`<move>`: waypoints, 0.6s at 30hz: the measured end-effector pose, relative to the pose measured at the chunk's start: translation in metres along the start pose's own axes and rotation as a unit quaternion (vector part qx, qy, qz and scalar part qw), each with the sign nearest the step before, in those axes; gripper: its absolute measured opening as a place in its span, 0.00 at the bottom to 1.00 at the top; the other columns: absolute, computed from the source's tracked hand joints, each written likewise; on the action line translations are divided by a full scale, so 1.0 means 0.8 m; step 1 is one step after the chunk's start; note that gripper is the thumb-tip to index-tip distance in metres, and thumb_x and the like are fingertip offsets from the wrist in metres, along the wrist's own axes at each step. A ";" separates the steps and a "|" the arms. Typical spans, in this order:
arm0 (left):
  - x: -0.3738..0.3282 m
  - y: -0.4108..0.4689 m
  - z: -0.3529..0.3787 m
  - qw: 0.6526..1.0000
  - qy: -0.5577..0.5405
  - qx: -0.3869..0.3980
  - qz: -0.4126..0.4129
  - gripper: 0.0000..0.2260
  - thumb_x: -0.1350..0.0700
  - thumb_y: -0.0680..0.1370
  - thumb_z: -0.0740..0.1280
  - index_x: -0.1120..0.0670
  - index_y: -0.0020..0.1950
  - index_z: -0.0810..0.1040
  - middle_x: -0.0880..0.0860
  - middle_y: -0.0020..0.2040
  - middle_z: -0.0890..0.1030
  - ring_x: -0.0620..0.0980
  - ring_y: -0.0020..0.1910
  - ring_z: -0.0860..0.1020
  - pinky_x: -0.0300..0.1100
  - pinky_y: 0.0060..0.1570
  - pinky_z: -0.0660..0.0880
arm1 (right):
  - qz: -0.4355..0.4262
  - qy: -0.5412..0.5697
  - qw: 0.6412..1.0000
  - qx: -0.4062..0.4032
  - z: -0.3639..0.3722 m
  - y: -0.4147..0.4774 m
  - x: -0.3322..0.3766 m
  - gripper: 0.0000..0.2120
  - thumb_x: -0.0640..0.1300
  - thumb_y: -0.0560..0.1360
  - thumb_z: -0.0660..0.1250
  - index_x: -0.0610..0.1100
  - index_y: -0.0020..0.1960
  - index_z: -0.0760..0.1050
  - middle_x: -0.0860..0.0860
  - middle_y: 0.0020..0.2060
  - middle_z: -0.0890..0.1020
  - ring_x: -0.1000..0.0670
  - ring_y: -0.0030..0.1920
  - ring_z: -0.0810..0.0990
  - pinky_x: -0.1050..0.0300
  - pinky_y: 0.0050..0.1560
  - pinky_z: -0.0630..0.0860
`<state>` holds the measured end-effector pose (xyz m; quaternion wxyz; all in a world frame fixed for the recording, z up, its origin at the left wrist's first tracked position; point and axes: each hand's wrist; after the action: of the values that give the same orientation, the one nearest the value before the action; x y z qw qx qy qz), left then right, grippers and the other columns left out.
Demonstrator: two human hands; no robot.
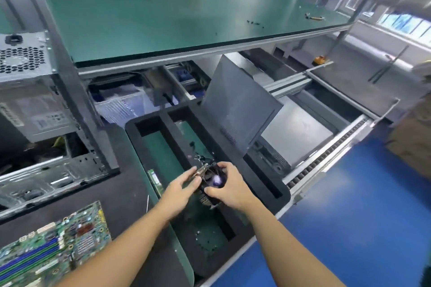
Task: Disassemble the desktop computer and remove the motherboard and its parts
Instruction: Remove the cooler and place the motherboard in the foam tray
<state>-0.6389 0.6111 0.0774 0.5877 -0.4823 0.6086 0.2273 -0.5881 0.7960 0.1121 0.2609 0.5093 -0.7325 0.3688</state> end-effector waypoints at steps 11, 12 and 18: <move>-0.014 0.171 0.079 0.754 0.642 0.136 0.029 0.17 0.53 0.79 0.53 0.44 0.60 0.78 0.45 0.60 0.77 0.52 0.63 0.69 0.62 0.66 0.51 | 0.059 -0.190 0.976 -0.088 -0.038 0.043 -0.089 0.36 0.59 0.67 0.70 0.63 0.71 0.59 0.53 0.55 0.65 0.49 0.57 0.64 0.54 0.41 0.77; -0.010 0.182 0.082 0.725 0.665 0.177 0.039 0.17 0.53 0.79 0.54 0.42 0.61 0.77 0.45 0.61 0.76 0.53 0.65 0.68 0.63 0.67 0.50 | 0.059 -0.198 0.975 -0.086 -0.030 0.043 -0.090 0.35 0.60 0.67 0.70 0.64 0.70 0.60 0.53 0.55 0.65 0.49 0.57 0.64 0.54 0.39 0.76; -0.002 0.229 0.100 0.635 0.685 0.357 0.025 0.24 0.58 0.79 0.55 0.39 0.73 0.68 0.51 0.73 0.65 0.56 0.72 0.63 0.62 0.71 0.51 | 0.083 -0.211 0.971 -0.078 0.000 0.040 -0.109 0.31 0.58 0.70 0.69 0.62 0.71 0.63 0.51 0.57 0.63 0.47 0.58 0.63 0.54 0.42 0.77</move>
<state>-0.7559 0.7582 0.0094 0.1230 -0.2368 0.8817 -0.3890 -0.5882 0.8510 0.0377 0.1075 0.4913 -0.8372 0.2150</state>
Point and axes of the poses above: each hand's wrist, its own y-axis towards the middle knuckle, its own z-axis out of the palm, x = y × z
